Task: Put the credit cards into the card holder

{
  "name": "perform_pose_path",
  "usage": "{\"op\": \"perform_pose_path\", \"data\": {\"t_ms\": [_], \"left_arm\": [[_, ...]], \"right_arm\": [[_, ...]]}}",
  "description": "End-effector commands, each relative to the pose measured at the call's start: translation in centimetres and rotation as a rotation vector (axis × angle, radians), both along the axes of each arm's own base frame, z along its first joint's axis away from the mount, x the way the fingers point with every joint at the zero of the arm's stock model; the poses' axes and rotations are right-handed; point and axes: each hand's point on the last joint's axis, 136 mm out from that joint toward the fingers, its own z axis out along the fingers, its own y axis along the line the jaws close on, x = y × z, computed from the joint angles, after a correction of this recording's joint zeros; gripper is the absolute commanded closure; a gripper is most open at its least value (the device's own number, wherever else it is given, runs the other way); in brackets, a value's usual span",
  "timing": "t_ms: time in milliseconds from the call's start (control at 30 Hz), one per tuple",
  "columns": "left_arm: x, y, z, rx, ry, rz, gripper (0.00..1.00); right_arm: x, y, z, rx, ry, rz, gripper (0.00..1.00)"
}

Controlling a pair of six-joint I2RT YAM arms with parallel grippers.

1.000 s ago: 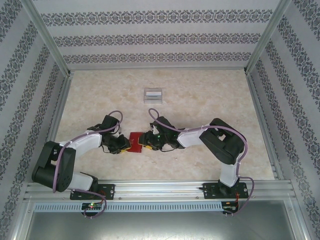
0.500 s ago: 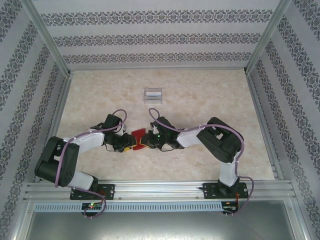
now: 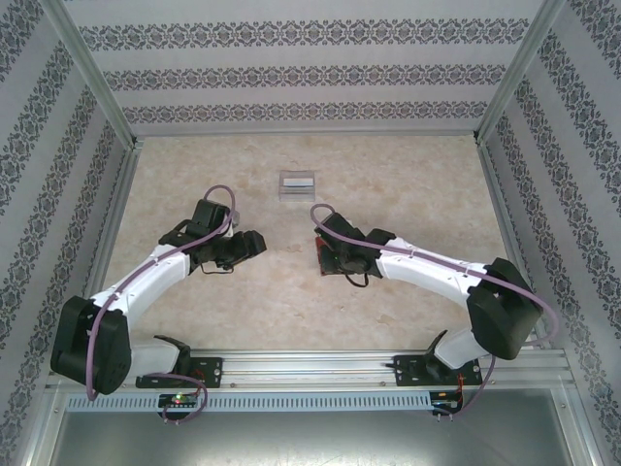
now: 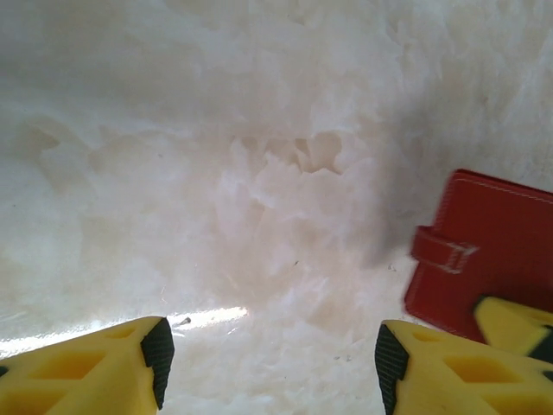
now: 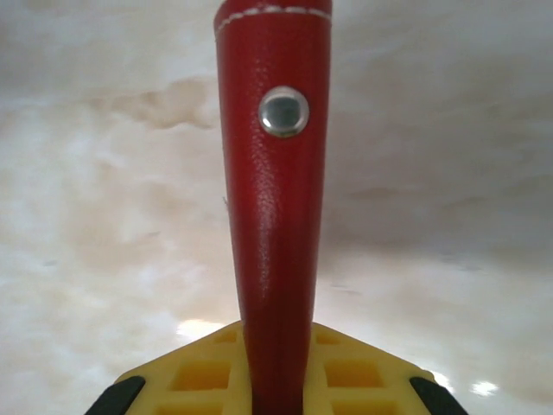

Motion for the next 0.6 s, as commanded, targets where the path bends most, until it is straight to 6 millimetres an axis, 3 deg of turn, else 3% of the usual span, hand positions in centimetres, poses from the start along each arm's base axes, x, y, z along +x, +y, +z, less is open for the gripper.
{"op": "perform_pose_path", "data": {"t_ms": [0, 133, 267, 300, 367, 433, 567], "left_arm": [[0.2, -0.8, -0.7, -0.015, 0.028, -0.024, 0.33], [0.7, -2.6, -1.8, -0.136, 0.055, -0.035, 0.32], [0.9, -4.3, -2.1, -0.260, 0.070, -0.044, 0.31], [1.0, -4.4, -2.2, -0.270, 0.068, -0.041, 0.31], [1.2, -4.5, -2.3, -0.267, 0.066, -0.049, 0.22], [1.3, -4.7, -2.2, -0.265, 0.074, -0.069, 0.19], [1.3, -5.4, -2.6, -0.255, 0.084, -0.099, 0.18]], "right_arm": [[-1.1, -5.1, -0.1, -0.347, -0.023, 0.021, 0.86], [-1.4, -3.5, -0.6, -0.387, -0.069, -0.016, 0.83], [-2.1, 1.6, -0.1, -0.270, -0.095, 0.024, 0.49], [-2.3, 2.8, 0.2, -0.239, -0.104, 0.051, 0.44], [-2.7, 4.0, 0.8, -0.181, -0.112, 0.082, 0.40], [-2.8, 3.9, 1.7, -0.130, -0.129, 0.091, 0.40], [-3.2, 4.6, 3.6, 0.079, -0.153, 0.165, 0.40]]}}
